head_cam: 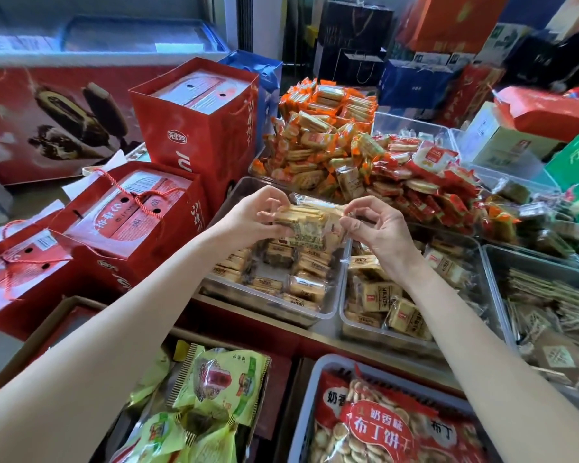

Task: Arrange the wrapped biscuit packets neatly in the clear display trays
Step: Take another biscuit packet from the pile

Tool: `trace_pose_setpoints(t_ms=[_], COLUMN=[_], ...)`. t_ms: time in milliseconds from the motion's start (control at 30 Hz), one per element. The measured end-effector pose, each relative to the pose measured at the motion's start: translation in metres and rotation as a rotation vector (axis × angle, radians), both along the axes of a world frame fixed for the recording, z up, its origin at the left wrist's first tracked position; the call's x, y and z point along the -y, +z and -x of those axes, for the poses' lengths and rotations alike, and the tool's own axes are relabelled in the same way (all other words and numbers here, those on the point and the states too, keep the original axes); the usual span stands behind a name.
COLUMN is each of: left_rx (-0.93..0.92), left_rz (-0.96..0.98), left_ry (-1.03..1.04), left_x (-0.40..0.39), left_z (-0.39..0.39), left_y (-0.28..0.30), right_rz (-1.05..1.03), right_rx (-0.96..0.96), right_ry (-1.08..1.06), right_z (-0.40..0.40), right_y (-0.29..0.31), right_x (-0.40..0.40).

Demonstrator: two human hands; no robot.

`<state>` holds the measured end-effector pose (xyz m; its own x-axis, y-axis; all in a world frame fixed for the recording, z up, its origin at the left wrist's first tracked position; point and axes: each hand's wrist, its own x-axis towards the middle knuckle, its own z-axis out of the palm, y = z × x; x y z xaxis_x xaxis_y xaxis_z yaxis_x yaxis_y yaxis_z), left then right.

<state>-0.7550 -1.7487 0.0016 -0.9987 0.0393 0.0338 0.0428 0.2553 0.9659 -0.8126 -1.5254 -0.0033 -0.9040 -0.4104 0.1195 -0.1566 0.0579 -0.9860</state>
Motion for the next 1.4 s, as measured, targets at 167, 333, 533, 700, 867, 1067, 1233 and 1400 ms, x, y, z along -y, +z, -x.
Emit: trace_pose_setpoints(t_ms=[167,333,533,700,867,1067,1233,1400], left_rx=[0.004,-0.067,0.035,0.113,0.122,0.125,0.056,0.01], left_rz=[0.314,0.524,0.563,0.503,0.533,0.486,0.473,0.348], left_ry=[0.001,-0.049,-0.047,-0.059,-0.132,-0.16,-0.247,-0.365], left_x=[-0.004,-0.022,-0.04,-0.067,-0.082,-0.094,-0.144,-0.237], left_z=[-0.005,-0.005,-0.025,-0.042,-0.058,-0.066,-0.057,-0.053], left_y=[-0.027,-0.04,-0.042,-0.039,-0.036,-0.037,-0.027,-0.02], right_rz=[-0.089,-0.249,-0.348,-0.885,-1.022,-0.78,-0.599,-0.662], right_rx=[0.024,0.066,0.088,-0.227,-0.233,-0.218,0.016,-0.027], right_ry=[-0.178,-0.189,-0.214,-0.134,-0.197,-0.287,0.033,-0.249], right_z=[0.004,-0.006,-0.017,-0.036,-0.055,-0.076,-0.115,-0.139], right_y=[-0.012,-0.026,-0.034,-0.037,-0.069,-0.051,-0.016,-0.015], right_x=[-0.005,-0.028,-0.058,-0.088,-0.098,-0.094,-0.124,-0.211])
